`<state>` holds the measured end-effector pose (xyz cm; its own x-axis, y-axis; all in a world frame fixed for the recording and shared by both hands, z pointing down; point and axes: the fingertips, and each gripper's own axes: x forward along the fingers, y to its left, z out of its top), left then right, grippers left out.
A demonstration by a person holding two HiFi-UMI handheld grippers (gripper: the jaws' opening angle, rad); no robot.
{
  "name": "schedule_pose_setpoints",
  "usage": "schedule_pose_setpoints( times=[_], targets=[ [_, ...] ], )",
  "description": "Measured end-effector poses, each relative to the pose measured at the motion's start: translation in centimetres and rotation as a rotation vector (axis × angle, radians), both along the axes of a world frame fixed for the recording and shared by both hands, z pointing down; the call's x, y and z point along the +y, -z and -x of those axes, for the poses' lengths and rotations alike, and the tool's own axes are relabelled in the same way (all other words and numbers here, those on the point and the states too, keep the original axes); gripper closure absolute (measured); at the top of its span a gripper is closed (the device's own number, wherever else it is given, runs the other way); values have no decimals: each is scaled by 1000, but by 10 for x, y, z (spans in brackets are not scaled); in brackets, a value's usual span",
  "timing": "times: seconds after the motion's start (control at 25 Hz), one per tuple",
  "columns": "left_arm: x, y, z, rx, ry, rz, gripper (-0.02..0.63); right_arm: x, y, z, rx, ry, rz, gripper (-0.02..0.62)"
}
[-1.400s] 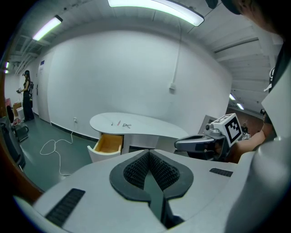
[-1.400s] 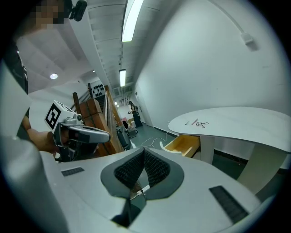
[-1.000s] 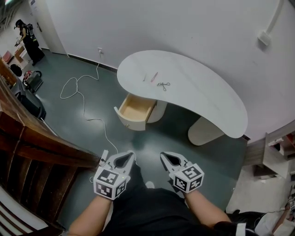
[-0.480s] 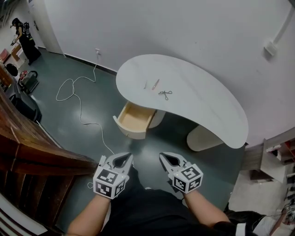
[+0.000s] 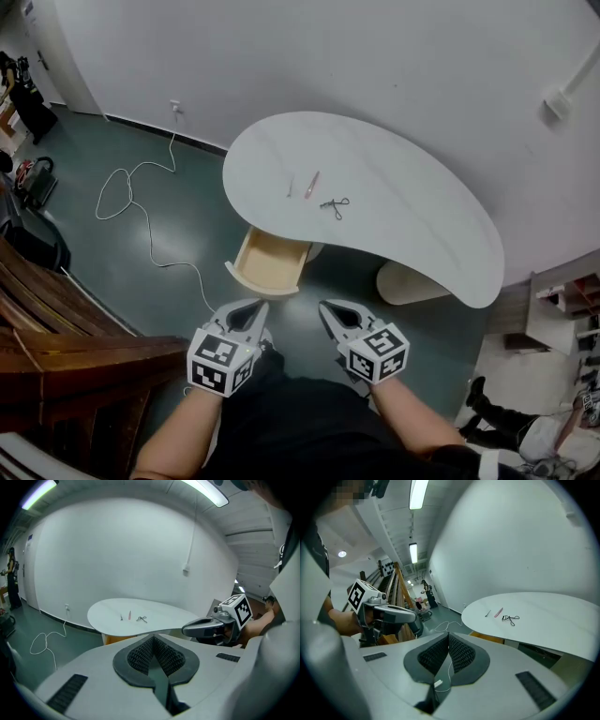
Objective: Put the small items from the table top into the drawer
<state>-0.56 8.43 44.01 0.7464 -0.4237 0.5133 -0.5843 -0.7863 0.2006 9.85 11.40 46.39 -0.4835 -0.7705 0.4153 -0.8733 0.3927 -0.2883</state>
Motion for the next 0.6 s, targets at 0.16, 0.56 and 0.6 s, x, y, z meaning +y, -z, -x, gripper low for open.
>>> schedule_pose_setpoints(
  times=[0.16,0.56,0.6],
  targets=[
    [-41,-1,4,-5,-41,5,592,-42,3,5,29,-18,3,588],
    [-121,0,9,2,-134,-16,592,-122,3,15,52,-84,7,588],
    [-126,-2,9,0,-140,-17,592,-127,1,16,53,-86,8,588]
  ],
)
